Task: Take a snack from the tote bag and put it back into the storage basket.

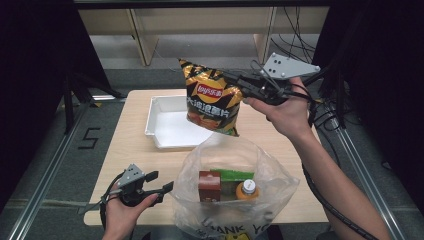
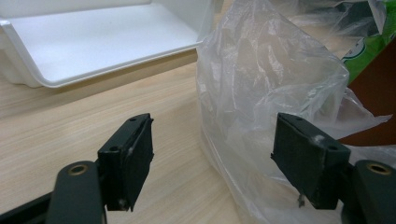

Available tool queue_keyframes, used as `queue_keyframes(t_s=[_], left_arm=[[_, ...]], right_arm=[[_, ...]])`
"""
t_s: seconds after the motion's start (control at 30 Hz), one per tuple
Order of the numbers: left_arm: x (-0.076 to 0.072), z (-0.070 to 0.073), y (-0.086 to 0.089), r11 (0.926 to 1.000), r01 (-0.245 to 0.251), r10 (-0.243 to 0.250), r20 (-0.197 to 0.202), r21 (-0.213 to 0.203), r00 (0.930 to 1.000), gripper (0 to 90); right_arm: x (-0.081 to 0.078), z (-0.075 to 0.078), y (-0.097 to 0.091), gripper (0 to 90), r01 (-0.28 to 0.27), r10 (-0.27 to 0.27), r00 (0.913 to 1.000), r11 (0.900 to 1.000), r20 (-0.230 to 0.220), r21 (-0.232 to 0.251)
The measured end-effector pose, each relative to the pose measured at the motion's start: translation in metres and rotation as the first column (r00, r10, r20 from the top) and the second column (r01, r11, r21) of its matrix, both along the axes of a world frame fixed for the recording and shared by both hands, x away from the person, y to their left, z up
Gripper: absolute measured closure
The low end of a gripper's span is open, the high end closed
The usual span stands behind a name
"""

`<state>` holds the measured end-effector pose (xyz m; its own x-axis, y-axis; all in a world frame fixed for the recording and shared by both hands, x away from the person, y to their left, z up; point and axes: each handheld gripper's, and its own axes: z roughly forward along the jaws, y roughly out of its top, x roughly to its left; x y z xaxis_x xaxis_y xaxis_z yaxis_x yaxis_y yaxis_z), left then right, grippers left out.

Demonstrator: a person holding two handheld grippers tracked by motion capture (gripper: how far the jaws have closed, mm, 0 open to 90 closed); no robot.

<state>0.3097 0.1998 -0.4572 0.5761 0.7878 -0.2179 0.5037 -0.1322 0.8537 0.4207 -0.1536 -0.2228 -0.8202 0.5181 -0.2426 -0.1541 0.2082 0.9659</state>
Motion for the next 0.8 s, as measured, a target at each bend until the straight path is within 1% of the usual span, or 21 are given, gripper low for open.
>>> queue_keyframes(t_s=[0.03,0.07,0.1,0.13,0.17,0.2,0.3,0.47,0.5,0.53,0.6,0.63,0.67,0.7,0.73,0.77,0.8], left_arm=[[0.0,0.0,0.0,1.0,-0.004,0.004,-0.002,-0.001,1.0,28.2],[0.0,0.0,0.0,1.0,-0.003,0.003,-0.002,0.0,1.0,28.2],[0.0,0.0,0.0,1.0,-0.003,0.003,-0.002,-0.001,1.0,28.1],[0.0,0.0,0.0,1.0,-0.002,0.002,-0.002,-0.001,1.0,28.2],[0.0,0.0,0.0,1.0,-0.001,0.001,-0.001,-0.001,1.0,28.2],[0.0,0.0,0.0,1.0,0.0,0.0,-0.001,-0.001,1.0,28.1],[0.0,0.0,0.0,1.0,-0.001,0.001,-0.002,-0.001,1.0,28.2],[0.001,-0.001,0.0,1.0,0.001,-0.001,-0.003,-0.008,1.0,28.1],[0.001,-0.001,0.0,1.0,0.002,-0.002,-0.003,-0.009,1.0,28.2],[0.001,-0.001,0.0,0.9999,0.001,-0.002,-0.003,-0.01,1.0,28.2],[0.001,-0.001,0.0,0.9999,0.001,-0.001,-0.003,-0.01,1.0,28.2],[0.001,-0.001,0.0,0.9999,0.003,-0.003,0.0,-0.01,1.0,28.2],[0.001,-0.001,0.0,0.9999,0.003,-0.003,0.0,-0.011,1.0,28.2],[0.0,-0.001,0.001,1.0,0.001,-0.001,-0.002,-0.007,1.0,28.2],[0.001,0.0,0.002,1.0,0.009,-0.009,0.005,0.0,0.9999,28.2],[0.001,0.0,0.002,1.0,0.01,-0.01,0.007,0.002,0.9999,28.2],[0.001,0.0,0.002,1.0,0.008,-0.008,0.007,0.001,0.9999,28.2]], right_arm=[[0.0,0.0,0.001,90.0,-0.003,0.004,0.9996,1.0,-0.029,0.006],[0.001,0.001,0.002,90.0,-0.004,0.004,0.9997,1.0,-0.025,0.006],[0.001,0.001,0.002,90.0,0.002,-0.002,0.9995,1.0,-0.03,0.009],[0.003,0.002,0.002,90.0,0.001,-0.001,1.0,1.0,-0.007,0.006],[0.004,0.003,0.003,90.0,0.0,0.0,1.0,1.0,-0.003,0.001],[0.004,0.004,0.004,90.0,0.006,-0.006,0.9999,1.0,-0.015,0.003],[0.006,0.006,0.006,90.0,0.002,-0.002,1.0,1.0,-0.003,0.004],[0.011,0.01,0.012,90.0,0.004,-0.004,1.0,0.9999,-0.004,0.01],[0.013,0.011,0.012,90.0,0.005,-0.005,0.9999,1.0,0.015,0.003],[0.013,0.012,0.014,90.0,0.009,-0.009,1.0,0.9999,0.001,0.006],[0.015,0.013,0.016,90.0,0.007,-0.007,1.0,1.0,-0.002,0.006],[0.017,0.013,0.017,90.0,0.01,-0.01,0.9999,0.9999,0.008,0.003],[0.018,0.013,0.019,90.0,0.007,-0.007,1.0,1.0,0.004,0.005],[0.02,0.014,0.02,90.0,0.009,-0.009,0.9999,1.0,0.014,0.001],[0.02,0.013,0.021,90.0,0.011,-0.011,0.9999,0.9999,-0.007,0.007],[0.022,0.013,0.023,90.0,0.009,-0.009,0.9999,0.9999,-0.004,0.009],[0.024,0.013,0.023,90.0,0.01,-0.01,0.9999,0.9999,0.007,-0.001]])
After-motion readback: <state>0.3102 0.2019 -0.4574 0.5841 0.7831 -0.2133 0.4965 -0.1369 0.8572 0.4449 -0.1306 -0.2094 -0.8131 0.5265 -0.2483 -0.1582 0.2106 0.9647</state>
